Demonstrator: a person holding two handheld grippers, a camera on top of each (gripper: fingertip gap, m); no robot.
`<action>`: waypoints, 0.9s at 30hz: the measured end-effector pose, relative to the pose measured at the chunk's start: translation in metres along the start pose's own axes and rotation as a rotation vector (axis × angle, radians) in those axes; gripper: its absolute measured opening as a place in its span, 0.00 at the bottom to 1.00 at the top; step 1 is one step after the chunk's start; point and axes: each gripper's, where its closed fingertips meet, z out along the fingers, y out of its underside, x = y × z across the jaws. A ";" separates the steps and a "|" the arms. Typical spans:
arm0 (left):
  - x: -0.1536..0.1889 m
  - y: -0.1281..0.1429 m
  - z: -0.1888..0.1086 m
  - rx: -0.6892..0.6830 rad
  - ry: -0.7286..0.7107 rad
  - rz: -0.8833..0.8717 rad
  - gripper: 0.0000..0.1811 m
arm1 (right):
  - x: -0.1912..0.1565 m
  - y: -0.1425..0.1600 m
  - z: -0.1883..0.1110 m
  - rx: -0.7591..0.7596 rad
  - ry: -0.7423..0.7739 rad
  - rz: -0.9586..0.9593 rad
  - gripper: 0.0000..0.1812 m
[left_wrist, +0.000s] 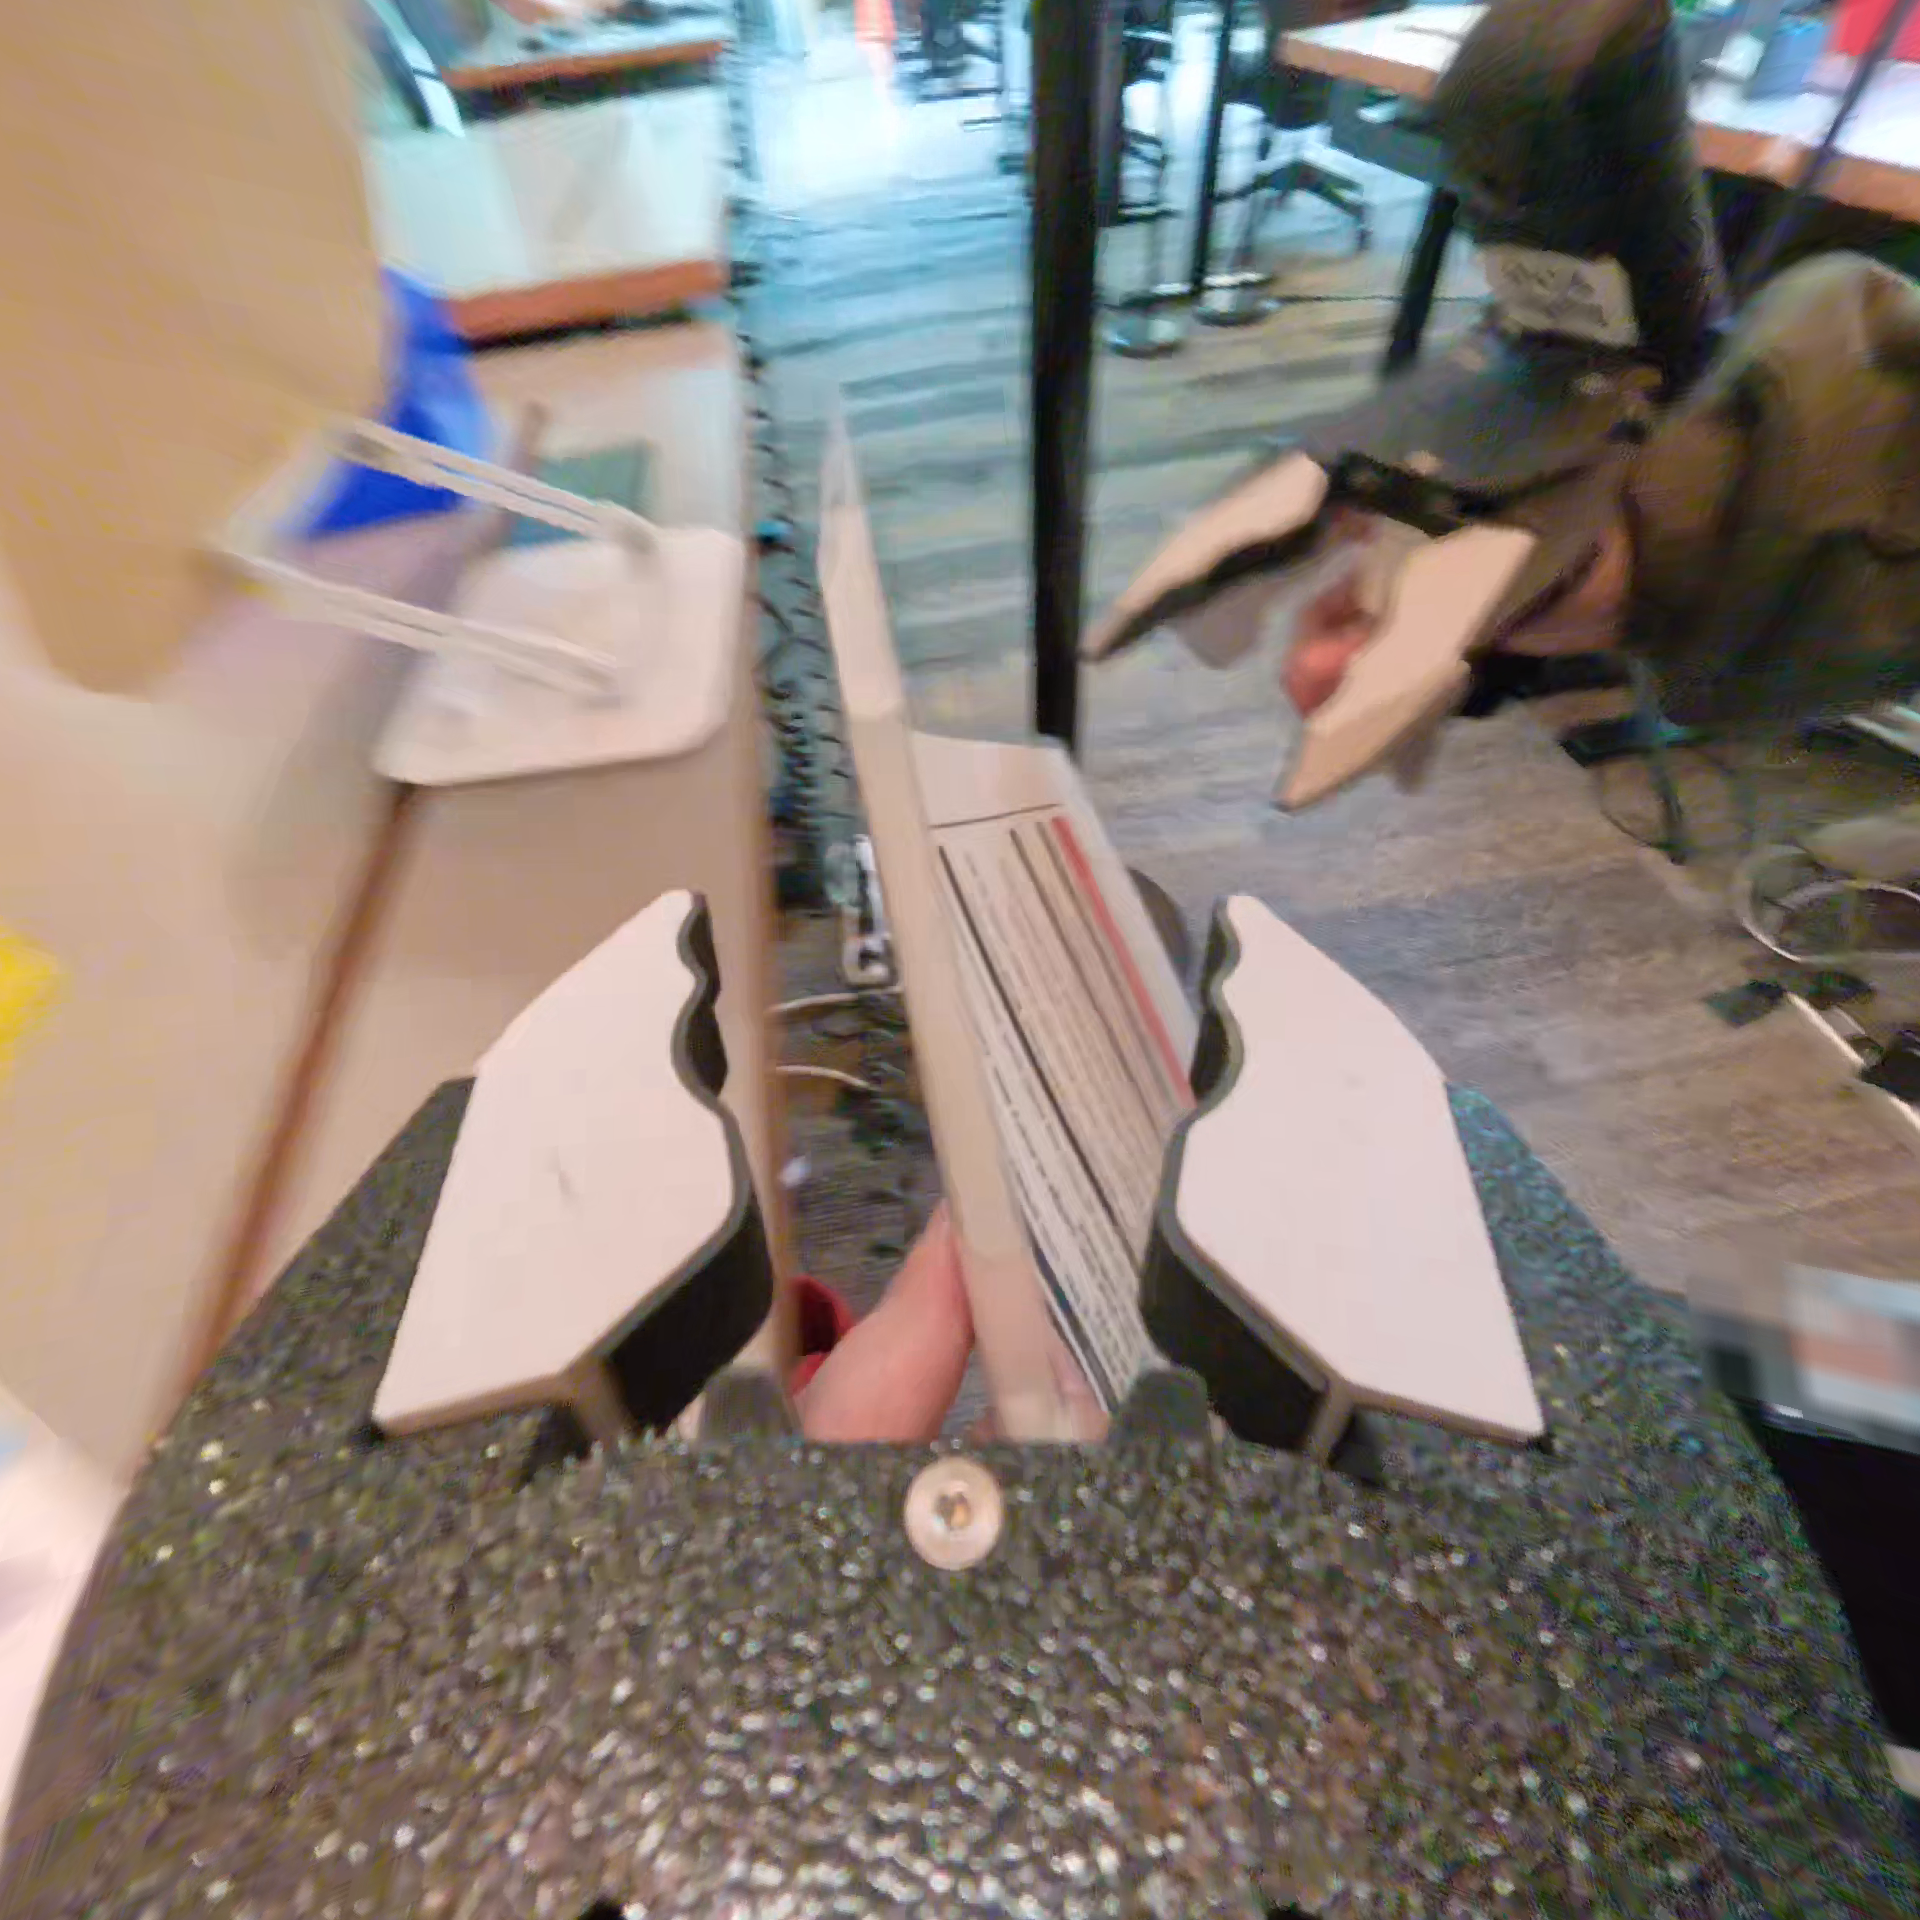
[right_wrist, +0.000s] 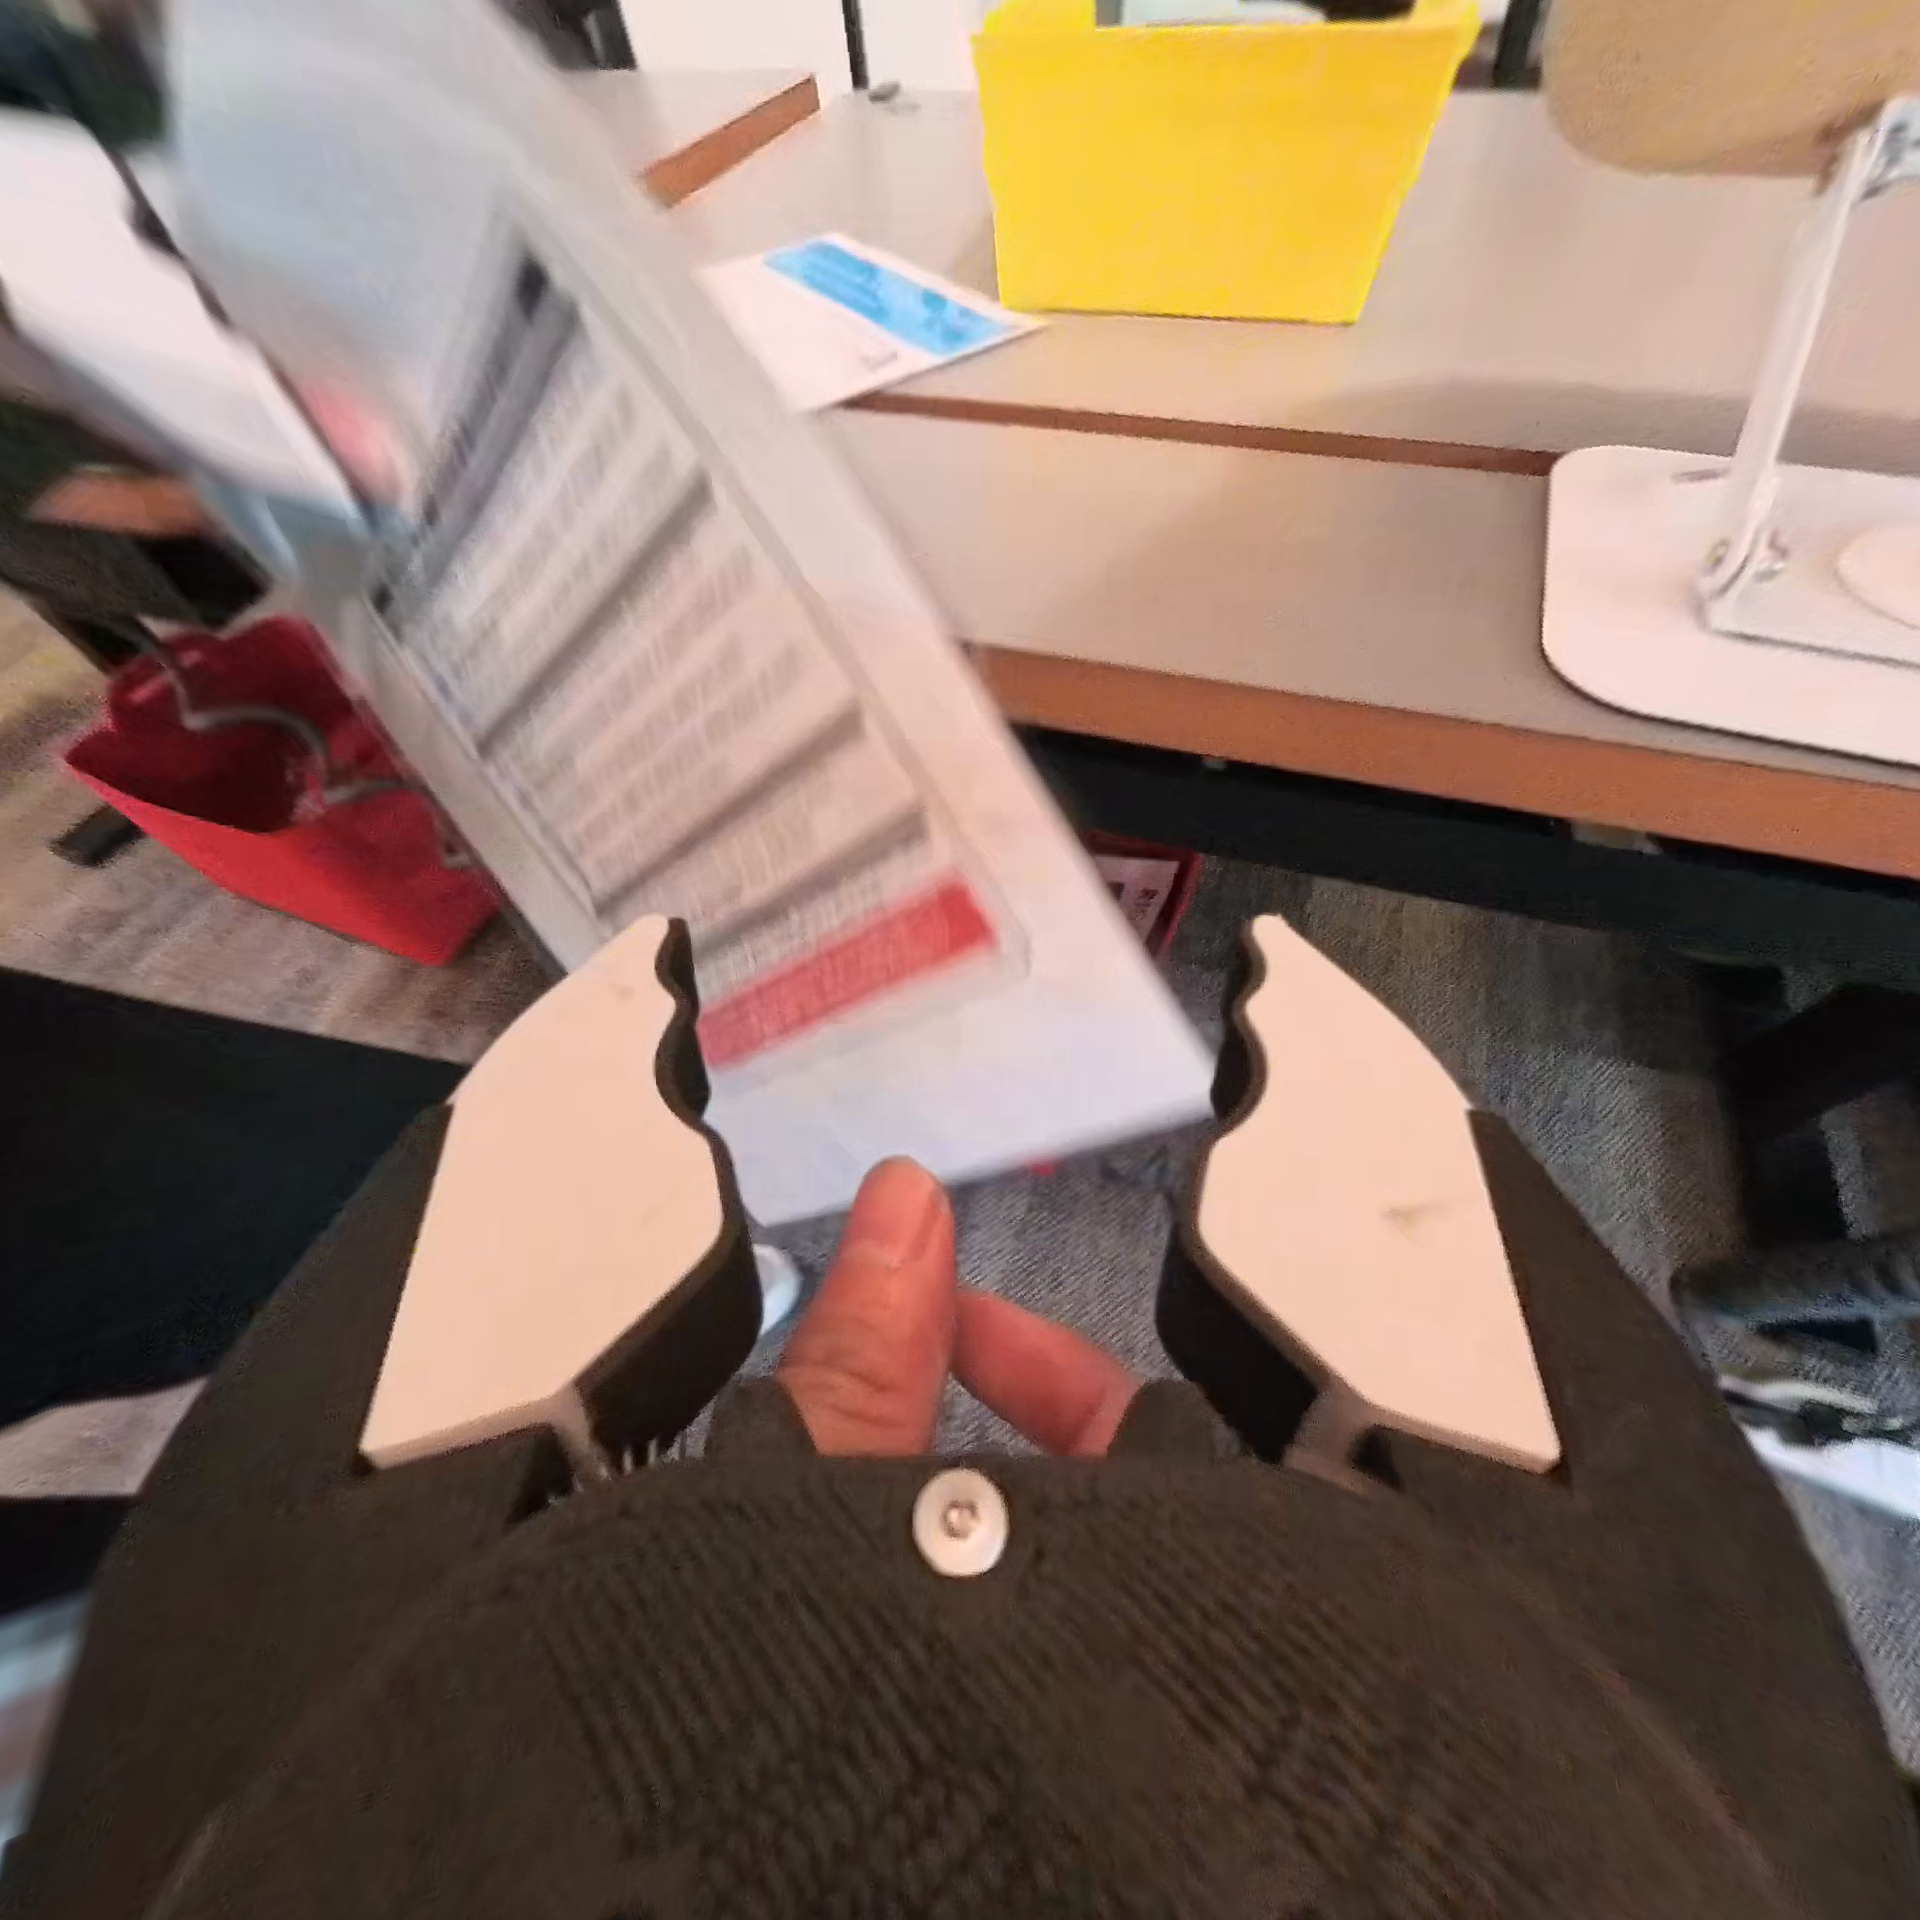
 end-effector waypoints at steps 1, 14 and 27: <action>-0.021 -0.027 -0.026 0.010 -0.044 -0.006 0.49 | -0.006 -0.016 -0.006 -0.017 0.007 0.040 0.53; -0.251 -0.068 -0.097 0.158 -0.292 0.036 0.49 | -0.064 -0.108 0.078 -0.270 -0.206 0.150 0.48; -0.295 -0.051 -0.064 0.189 -0.143 0.048 0.44 | -0.045 -0.141 0.135 -0.373 -0.155 0.164 0.47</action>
